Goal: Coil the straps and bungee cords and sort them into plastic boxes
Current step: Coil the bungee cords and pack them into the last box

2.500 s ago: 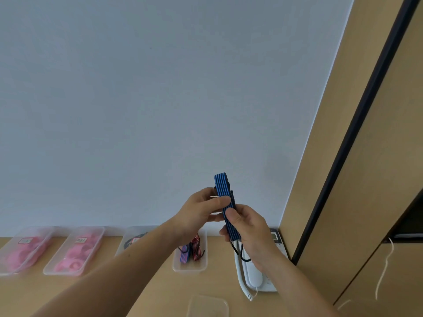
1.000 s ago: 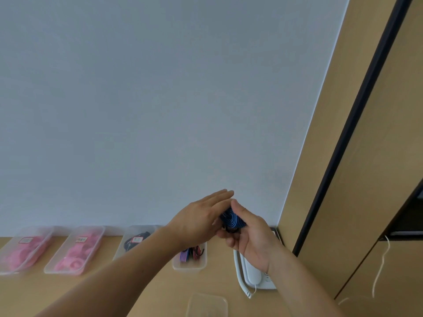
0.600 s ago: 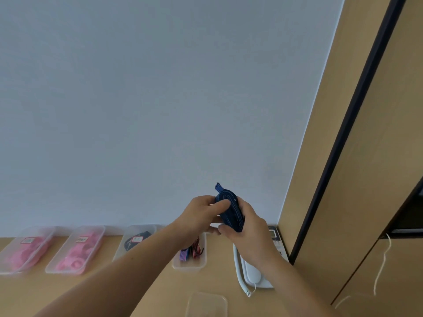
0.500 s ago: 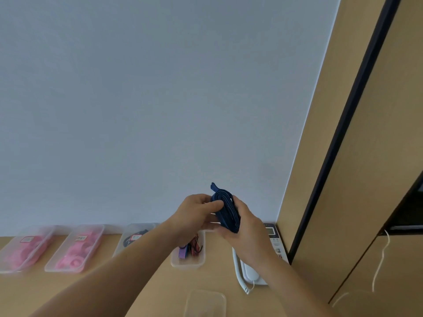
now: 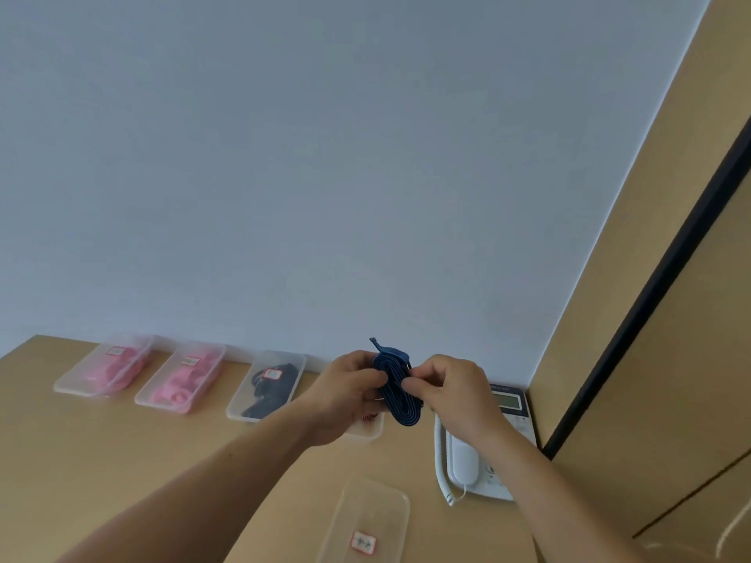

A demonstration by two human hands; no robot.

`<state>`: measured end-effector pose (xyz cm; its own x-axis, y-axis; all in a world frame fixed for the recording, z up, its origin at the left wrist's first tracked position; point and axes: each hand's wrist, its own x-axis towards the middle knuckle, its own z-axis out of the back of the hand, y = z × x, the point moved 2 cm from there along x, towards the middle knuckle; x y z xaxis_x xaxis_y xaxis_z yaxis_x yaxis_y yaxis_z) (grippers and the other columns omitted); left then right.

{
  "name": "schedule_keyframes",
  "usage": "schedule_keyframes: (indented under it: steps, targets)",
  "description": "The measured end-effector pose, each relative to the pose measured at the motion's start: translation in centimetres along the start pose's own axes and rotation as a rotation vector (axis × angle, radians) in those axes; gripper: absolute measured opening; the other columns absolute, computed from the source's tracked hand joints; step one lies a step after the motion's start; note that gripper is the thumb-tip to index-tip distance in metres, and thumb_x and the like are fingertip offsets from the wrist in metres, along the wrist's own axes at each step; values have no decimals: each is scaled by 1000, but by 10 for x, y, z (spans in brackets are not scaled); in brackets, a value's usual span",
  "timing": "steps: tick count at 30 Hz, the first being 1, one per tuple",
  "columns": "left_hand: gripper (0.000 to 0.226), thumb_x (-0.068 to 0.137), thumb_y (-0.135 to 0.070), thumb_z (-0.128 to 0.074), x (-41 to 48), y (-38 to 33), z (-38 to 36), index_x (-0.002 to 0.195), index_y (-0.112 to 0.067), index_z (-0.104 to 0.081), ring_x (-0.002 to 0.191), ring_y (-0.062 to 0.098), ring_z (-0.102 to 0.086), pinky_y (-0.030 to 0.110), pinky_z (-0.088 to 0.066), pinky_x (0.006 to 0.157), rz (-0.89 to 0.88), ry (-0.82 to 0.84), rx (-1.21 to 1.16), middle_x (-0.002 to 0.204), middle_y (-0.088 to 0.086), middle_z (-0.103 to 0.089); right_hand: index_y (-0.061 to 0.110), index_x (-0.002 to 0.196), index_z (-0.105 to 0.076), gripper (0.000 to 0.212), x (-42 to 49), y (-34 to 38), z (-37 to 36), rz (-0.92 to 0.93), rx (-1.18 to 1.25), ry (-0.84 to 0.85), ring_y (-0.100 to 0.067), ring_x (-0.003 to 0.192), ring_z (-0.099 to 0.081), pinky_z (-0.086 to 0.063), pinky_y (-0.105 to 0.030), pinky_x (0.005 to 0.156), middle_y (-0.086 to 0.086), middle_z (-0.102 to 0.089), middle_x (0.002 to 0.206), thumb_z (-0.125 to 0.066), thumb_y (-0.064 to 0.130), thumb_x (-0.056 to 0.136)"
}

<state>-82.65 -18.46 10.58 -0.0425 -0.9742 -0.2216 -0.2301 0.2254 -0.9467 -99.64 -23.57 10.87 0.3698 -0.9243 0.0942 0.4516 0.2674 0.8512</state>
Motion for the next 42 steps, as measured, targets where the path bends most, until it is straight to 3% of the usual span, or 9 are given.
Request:
schedule_keyframes:
  steps: [5,10,14,16,18,21,27,36,42]
  targets:
    - [30,97,5,-45,2,21,22,127,4,-50,104,40,-69,52,-54,94,18,-138,-24,119,26,-66,28,76,-66,17,17,-12,-25,19,40,170,-9,62,-66,-55,-24,58,4,-73,75,-79,19,82]
    - [39,95,-1,-57,20,33,60,131,-5,-42,103,35,-70,52,-55,94,33,-256,-52,121,22,-66,33,78,-61,19,52,-17,-57,47,-86,227,-12,75,-68,-57,-32,74,8,-71,78,-74,21,84]
    - [54,94,-19,-61,43,53,102,142,-17,-38,114,15,-61,32,-50,93,57,-279,385,127,-3,-61,28,86,-62,10,80,-36,-79,8,-252,271,-11,82,-66,-54,-31,79,11,-69,85,-70,23,87]
    - [55,94,-18,-58,55,68,126,145,-17,-38,124,16,-53,28,-44,97,80,-305,715,133,-5,-54,26,90,-62,7,91,-48,-92,-9,-349,348,-14,83,-65,-53,-33,79,10,-67,87,-69,24,88]
    - [60,92,-14,-54,65,82,143,148,-19,-34,127,19,-50,31,-45,98,109,-265,963,144,-1,-47,25,90,-63,6,100,-58,-106,-23,-434,437,-16,81,-64,-52,-34,76,11,-65,84,-68,23,87]
    - [69,88,-20,-55,78,100,152,151,-26,-28,128,20,-46,36,-45,101,84,-94,1114,149,-2,-38,27,89,-62,5,112,-69,-127,-31,-565,555,-14,75,-60,-48,-31,67,13,-63,81,-66,25,86]
    - [71,84,-41,-56,95,120,157,148,-23,-34,146,16,-20,35,-26,119,-130,137,1390,153,-8,-33,26,87,-60,5,126,-77,-152,2,-690,690,-4,67,-50,-35,-23,55,12,-59,81,-65,27,86]
    - [75,83,-61,-48,98,129,164,148,-26,-38,151,14,-6,33,-15,121,-269,204,1483,158,-13,-27,23,89,-62,9,137,-72,-160,20,-728,867,-9,72,-48,-35,-27,58,14,-52,79,-66,17,85]
    - [88,82,-62,-51,96,127,160,154,-27,-15,151,11,-4,35,-20,122,-203,201,1459,162,-12,-19,21,95,-67,14,154,-63,-159,-29,-742,991,-15,87,-59,-49,-30,71,9,-61,94,-70,19,82]
